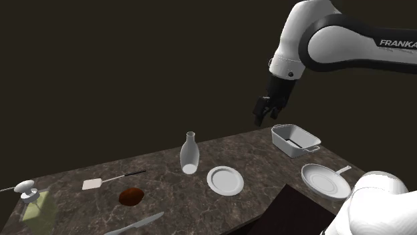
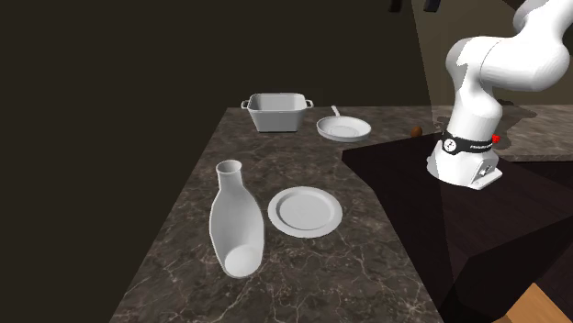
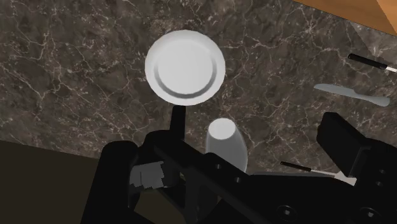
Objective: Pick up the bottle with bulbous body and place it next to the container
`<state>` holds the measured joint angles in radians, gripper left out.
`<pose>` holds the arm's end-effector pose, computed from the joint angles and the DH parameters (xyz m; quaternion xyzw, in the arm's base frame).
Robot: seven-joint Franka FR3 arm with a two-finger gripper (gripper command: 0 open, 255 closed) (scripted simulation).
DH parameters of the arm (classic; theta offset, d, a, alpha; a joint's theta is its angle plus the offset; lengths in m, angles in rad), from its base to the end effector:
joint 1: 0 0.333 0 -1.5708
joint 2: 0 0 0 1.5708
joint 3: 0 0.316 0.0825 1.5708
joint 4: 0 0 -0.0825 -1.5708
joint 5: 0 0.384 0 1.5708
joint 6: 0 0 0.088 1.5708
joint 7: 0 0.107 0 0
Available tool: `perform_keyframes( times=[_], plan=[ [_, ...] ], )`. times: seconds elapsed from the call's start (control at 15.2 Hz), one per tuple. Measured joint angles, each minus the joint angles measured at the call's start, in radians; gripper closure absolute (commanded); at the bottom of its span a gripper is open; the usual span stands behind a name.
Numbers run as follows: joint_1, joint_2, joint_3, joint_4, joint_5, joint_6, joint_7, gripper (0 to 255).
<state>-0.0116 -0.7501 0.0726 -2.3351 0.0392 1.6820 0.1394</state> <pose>0.3274 0.0306 0.5986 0.9976 -0.0489 0.0481 0.0008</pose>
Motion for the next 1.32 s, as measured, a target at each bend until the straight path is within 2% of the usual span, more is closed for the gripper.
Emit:
perform_keyframes(
  times=[0.2,0.53,1.06,1.32],
  plan=[
    [-0.001,0.034,0.004,-0.002,0.000,0.036,0.001,0],
    [-0.005,0.190,0.020,0.013,-0.004,0.180,0.009,0],
    [-0.013,0.473,0.047,0.113,-0.027,0.366,0.033,0],
    [-0.016,0.631,0.057,0.209,-0.050,0.429,0.049,0]
  ],
)
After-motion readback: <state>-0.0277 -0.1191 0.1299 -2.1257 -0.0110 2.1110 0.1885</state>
